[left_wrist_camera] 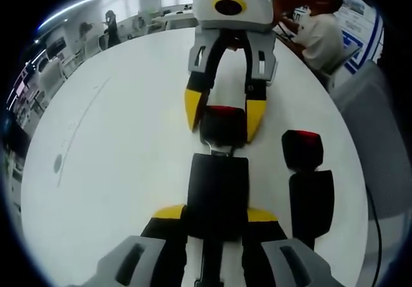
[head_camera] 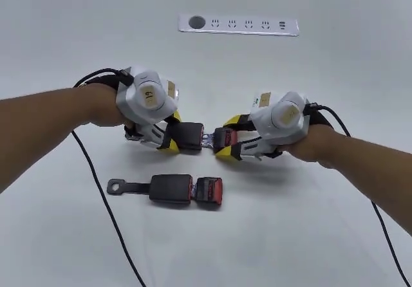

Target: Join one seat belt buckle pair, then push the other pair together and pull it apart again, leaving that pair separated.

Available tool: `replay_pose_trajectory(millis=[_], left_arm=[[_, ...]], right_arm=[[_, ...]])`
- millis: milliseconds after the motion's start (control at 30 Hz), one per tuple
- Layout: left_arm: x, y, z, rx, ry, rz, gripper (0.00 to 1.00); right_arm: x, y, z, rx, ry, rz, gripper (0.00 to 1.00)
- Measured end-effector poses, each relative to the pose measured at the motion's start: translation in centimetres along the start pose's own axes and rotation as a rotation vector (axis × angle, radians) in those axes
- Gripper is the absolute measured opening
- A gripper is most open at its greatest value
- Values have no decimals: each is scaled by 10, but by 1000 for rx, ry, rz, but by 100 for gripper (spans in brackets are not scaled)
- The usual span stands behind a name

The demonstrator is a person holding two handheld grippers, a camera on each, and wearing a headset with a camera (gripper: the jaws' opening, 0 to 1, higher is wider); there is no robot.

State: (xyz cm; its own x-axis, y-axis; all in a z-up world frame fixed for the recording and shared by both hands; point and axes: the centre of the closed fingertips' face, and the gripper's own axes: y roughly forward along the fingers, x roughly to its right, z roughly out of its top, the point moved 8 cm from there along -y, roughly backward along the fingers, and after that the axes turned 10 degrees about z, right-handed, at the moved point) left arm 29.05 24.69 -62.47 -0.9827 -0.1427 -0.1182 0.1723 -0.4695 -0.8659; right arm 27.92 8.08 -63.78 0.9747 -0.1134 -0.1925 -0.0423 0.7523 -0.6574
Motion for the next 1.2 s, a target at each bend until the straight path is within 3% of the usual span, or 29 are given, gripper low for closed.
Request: replay_pose_trajectory(millis=[267, 500, 867, 1200], left_arm=[[-1, 1, 0, -1, 18, -5, 33], [-1, 0, -1, 0, 26, -14, 33], [-2, 0, -1, -18, 60, -27, 33], [-2, 0, -3, -6, 62, -26, 33]], right_arm=[[1, 11, 8, 22, 6, -5, 35], [2, 10, 9, 22, 29, 1, 35], [0, 12, 11, -14, -3, 3, 35], [-1, 12, 13, -23, -25, 5, 35]])
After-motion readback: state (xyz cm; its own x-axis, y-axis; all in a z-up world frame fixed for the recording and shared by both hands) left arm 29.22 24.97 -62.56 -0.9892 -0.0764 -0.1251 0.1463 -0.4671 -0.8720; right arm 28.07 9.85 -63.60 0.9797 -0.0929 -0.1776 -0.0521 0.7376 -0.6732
